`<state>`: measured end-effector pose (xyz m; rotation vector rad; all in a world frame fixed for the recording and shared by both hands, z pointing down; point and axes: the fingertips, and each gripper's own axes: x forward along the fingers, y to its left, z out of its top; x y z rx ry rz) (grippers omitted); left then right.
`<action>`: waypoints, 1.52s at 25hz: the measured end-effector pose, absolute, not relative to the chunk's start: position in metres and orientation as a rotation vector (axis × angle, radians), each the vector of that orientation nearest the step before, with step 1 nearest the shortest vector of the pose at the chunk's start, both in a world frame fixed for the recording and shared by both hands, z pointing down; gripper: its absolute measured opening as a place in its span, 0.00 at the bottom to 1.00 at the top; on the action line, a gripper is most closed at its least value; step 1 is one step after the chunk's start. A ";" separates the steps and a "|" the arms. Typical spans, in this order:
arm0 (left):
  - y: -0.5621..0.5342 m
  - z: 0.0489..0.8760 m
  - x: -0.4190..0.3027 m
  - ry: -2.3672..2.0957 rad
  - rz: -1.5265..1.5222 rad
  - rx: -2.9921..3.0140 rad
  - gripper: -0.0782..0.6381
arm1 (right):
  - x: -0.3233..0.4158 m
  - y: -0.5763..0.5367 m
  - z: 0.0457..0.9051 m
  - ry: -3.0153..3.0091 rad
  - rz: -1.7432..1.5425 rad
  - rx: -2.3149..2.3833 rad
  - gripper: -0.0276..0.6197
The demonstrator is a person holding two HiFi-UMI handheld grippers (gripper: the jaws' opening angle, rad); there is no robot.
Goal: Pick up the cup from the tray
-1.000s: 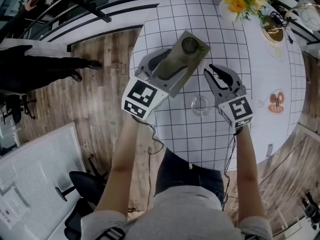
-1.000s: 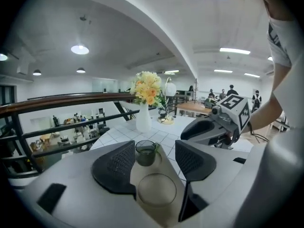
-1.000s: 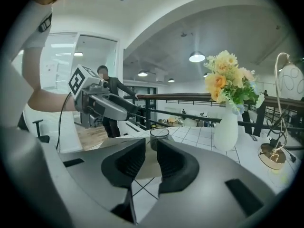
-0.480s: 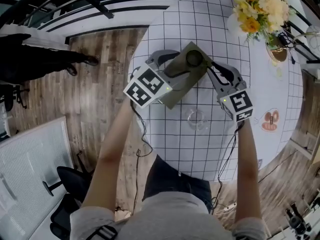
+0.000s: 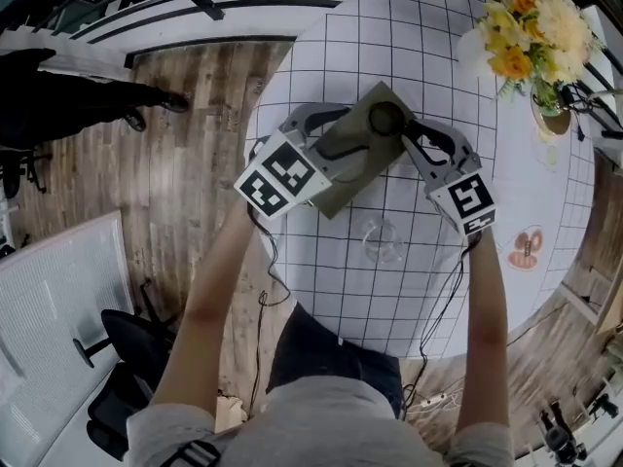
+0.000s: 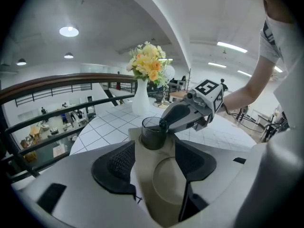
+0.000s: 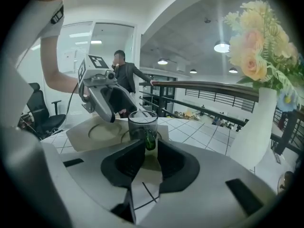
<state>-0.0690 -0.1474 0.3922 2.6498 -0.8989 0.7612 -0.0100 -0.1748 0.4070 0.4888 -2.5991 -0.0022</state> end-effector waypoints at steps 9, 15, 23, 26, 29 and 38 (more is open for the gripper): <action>-0.146 0.396 -0.071 -0.931 0.735 2.634 0.49 | -0.018 -0.167 0.409 -2.640 0.013 0.451 0.11; -0.145 0.390 -0.075 -0.989 0.688 2.622 0.44 | -0.017 -0.160 0.405 -2.670 0.030 0.507 0.10; -0.136 0.361 -0.073 -1.090 0.563 2.631 0.33 | 0.011 -0.157 0.370 -2.744 0.064 0.640 0.10; -0.130 0.348 -0.067 -1.118 0.524 2.638 0.30 | 0.030 -0.154 0.362 -2.722 0.051 0.673 0.10; -0.127 0.344 -0.060 -1.150 0.497 2.625 0.26 | 0.051 -0.148 0.357 -2.702 0.051 0.722 0.10; -0.105 0.335 -0.027 -1.229 0.425 2.597 0.14 | 0.106 -0.112 0.389 -2.625 0.181 0.891 0.10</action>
